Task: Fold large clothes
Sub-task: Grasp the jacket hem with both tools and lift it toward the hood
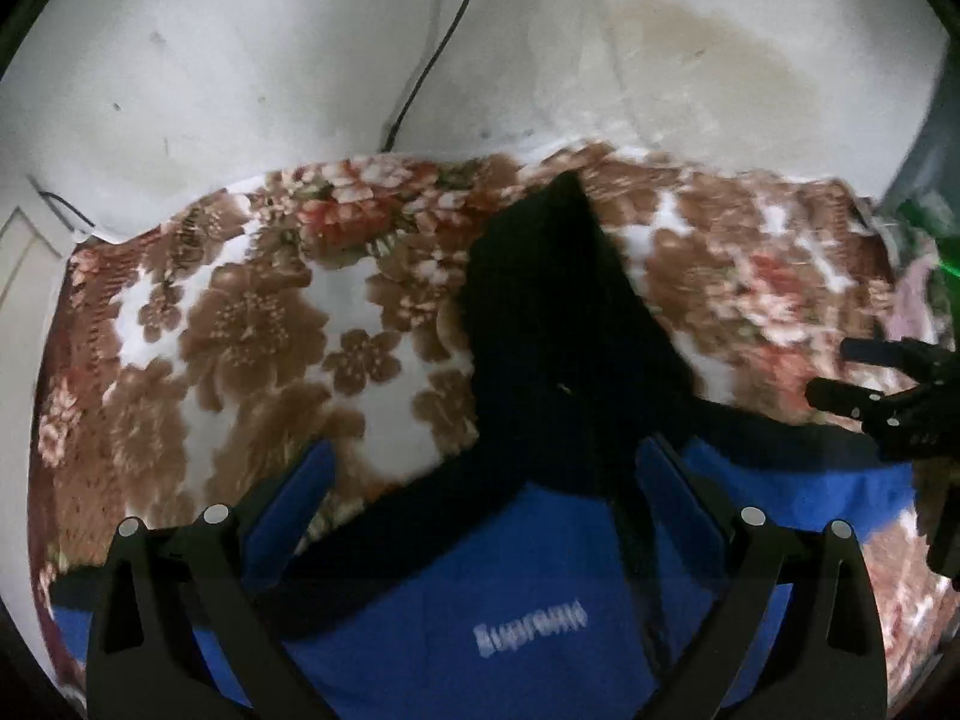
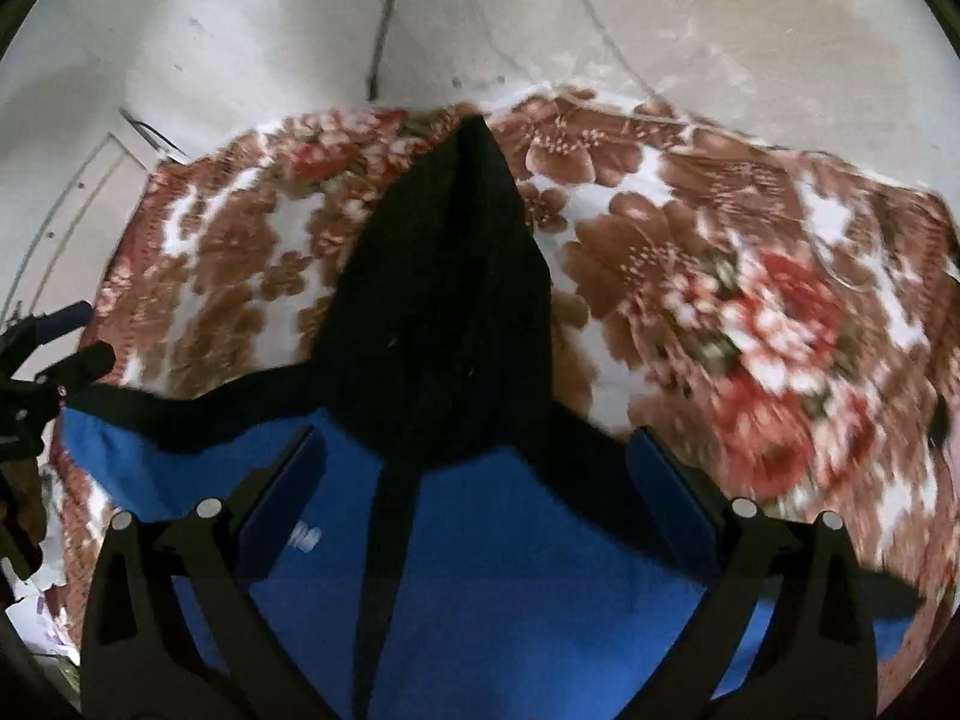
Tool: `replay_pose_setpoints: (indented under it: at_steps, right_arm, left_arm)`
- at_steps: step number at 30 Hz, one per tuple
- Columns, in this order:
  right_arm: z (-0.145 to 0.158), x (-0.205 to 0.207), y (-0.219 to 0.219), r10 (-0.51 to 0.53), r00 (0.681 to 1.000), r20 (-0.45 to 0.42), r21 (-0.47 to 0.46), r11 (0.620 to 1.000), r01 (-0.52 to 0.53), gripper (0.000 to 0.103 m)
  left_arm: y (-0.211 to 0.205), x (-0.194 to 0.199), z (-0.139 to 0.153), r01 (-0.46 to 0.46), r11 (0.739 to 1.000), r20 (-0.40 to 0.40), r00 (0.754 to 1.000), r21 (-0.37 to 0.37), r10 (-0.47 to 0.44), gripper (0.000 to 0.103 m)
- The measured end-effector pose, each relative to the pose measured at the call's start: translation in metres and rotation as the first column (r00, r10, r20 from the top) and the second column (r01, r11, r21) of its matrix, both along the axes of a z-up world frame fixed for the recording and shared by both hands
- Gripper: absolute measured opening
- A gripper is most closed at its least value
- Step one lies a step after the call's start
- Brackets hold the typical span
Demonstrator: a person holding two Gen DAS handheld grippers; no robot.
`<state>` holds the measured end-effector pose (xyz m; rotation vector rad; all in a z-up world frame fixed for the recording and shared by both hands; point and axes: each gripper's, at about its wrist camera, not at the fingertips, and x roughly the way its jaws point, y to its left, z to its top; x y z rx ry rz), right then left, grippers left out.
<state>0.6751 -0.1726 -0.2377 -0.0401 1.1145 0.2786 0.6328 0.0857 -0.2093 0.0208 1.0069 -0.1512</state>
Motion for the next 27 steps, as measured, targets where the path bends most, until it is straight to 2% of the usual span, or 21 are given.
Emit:
replay_pose_setpoints:
  at_steps: [3, 7, 13, 15, 17, 19, 20, 21, 22, 23, 24, 25, 26, 27]
  right_arm:
    - [-0.027, 0.056, 0.001, 0.010, 1.000, 0.015, -0.011, 1.000, -0.010, 0.098]
    - [-0.055, 0.115, 0.000, -0.014, 1.000, -0.004, -0.009, 1.000, 0.014, 0.098]
    - [-0.096, 0.177, 0.014, 0.039, 0.998, -0.045, 0.015, 0.999, -0.038, 0.095]
    - [-0.106, 0.188, 0.015, 0.046, 0.998, -0.053, 0.020, 0.999, -0.045, 0.089]
    - [-0.119, 0.201, 0.015, 0.040, 0.994, -0.097, 0.042, 0.998, -0.037, 0.081]
    - [-0.127, 0.209, 0.013, 0.030, 0.991, -0.131, 0.082, 0.996, -0.019, 0.078]
    - [-0.130, 0.212, 0.012, 0.023, 0.989, -0.149, 0.101, 0.995, -0.008, 0.078]
    - [-0.132, 0.213, 0.012, 0.024, 0.986, -0.164, 0.121, 0.993, -0.004, 0.072]
    - [-0.133, 0.213, 0.012, 0.031, 0.987, -0.160, 0.132, 0.991, -0.009, 0.064]
    - [-0.132, 0.212, 0.015, 0.044, 0.988, -0.146, 0.123, 0.992, -0.026, 0.042]
    - [-0.132, 0.211, 0.018, 0.060, 0.988, -0.141, 0.114, 0.993, -0.044, 0.019]
    - [-0.131, 0.209, 0.021, 0.072, 0.988, -0.136, 0.091, 0.994, -0.059, 0.017]
    - [-0.127, 0.206, 0.025, 0.091, 0.987, -0.130, 0.084, 0.993, -0.081, 0.010]
    - [-0.124, 0.205, 0.027, 0.098, 0.987, -0.125, 0.080, 0.993, -0.088, 0.006]
  left_arm:
    - [-0.004, 0.053, -0.035, 0.018, 0.998, -0.024, 1.000, 0.065, -0.016, 0.098]
    - [-0.009, 0.111, -0.074, 0.074, 0.995, -0.065, 0.995, 0.063, -0.070, 0.098]
    - [-0.015, 0.187, -0.113, 0.152, 0.987, -0.124, 0.980, -0.045, -0.157, 0.098]
    - [-0.016, 0.208, -0.119, 0.150, 0.982, -0.130, 0.978, -0.110, -0.164, 0.096]
    - [-0.017, 0.224, -0.125, 0.146, 0.976, -0.141, 0.976, -0.160, -0.169, 0.087]
    - [-0.021, 0.239, -0.136, 0.133, 0.979, -0.168, 0.973, -0.156, -0.159, 0.085]
    - [-0.024, 0.244, -0.142, 0.139, 0.978, -0.192, 0.967, -0.153, -0.167, 0.072]
    - [-0.026, 0.249, -0.150, 0.152, 0.978, -0.223, 0.958, -0.142, -0.181, 0.066]
    - [-0.029, 0.252, -0.161, 0.158, 0.978, -0.260, 0.947, -0.136, -0.189, 0.052]
    - [-0.030, 0.253, -0.167, 0.166, 0.972, -0.284, 0.936, -0.167, -0.209, 0.031]
    - [-0.034, 0.253, -0.169, 0.181, 0.967, -0.292, 0.929, -0.178, -0.227, 0.027]
    - [-0.039, 0.250, -0.165, 0.205, 0.966, -0.276, 0.930, -0.156, -0.242, 0.012]
    - [-0.042, 0.247, -0.161, 0.222, 0.961, -0.266, 0.928, -0.163, -0.260, 0.006]
    - [-0.044, 0.244, -0.157, 0.233, 0.959, -0.255, 0.929, -0.161, -0.268, 0.005]
